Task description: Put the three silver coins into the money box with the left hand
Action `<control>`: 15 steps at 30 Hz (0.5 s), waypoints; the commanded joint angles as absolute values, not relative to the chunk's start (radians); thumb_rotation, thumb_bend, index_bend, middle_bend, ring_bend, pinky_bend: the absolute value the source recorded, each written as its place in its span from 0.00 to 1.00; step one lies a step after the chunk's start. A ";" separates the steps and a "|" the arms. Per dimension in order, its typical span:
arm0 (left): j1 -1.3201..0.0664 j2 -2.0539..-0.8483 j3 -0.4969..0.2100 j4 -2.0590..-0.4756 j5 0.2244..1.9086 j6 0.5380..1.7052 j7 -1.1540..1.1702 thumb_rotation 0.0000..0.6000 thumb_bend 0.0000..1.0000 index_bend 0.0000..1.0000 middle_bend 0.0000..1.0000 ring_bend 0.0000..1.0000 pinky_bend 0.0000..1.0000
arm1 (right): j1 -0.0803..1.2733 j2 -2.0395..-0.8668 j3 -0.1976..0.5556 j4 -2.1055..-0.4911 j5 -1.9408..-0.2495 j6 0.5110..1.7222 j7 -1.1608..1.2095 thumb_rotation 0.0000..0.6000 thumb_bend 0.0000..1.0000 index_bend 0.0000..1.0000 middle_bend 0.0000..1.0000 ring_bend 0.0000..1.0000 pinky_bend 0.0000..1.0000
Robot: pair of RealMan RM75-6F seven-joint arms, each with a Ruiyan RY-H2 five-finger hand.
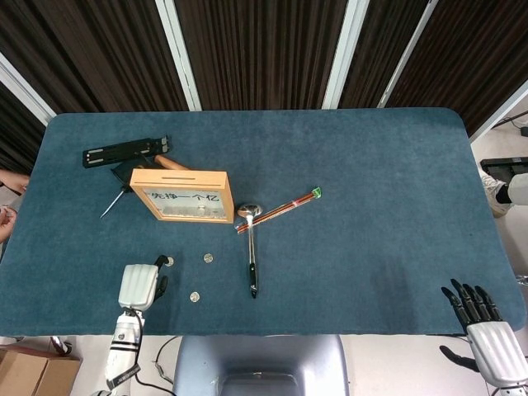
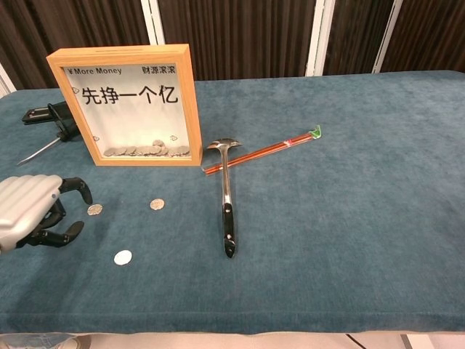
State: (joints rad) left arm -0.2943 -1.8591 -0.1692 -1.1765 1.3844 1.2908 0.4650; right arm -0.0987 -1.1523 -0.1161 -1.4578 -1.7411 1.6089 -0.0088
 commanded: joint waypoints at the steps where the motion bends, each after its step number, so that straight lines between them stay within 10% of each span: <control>1: -0.316 -1.883 -0.184 -1.141 1.360 1.274 0.476 1.00 0.38 0.41 1.00 1.00 1.00 | -0.099 -1.152 -0.116 -1.457 -1.740 1.610 -0.007 1.00 0.05 0.00 0.00 0.00 0.00; 15: -0.353 -1.923 -0.191 -1.056 1.316 1.258 0.476 1.00 0.38 0.44 1.00 1.00 1.00 | -0.099 -1.150 -0.115 -1.458 -1.731 1.604 -0.008 1.00 0.05 0.00 0.00 0.00 0.00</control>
State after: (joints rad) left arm -0.3512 -1.9214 -0.1908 -1.0575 1.3182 1.2597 0.4747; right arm -0.0995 -1.1496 -0.1145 -1.4582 -1.7312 1.6043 -0.0076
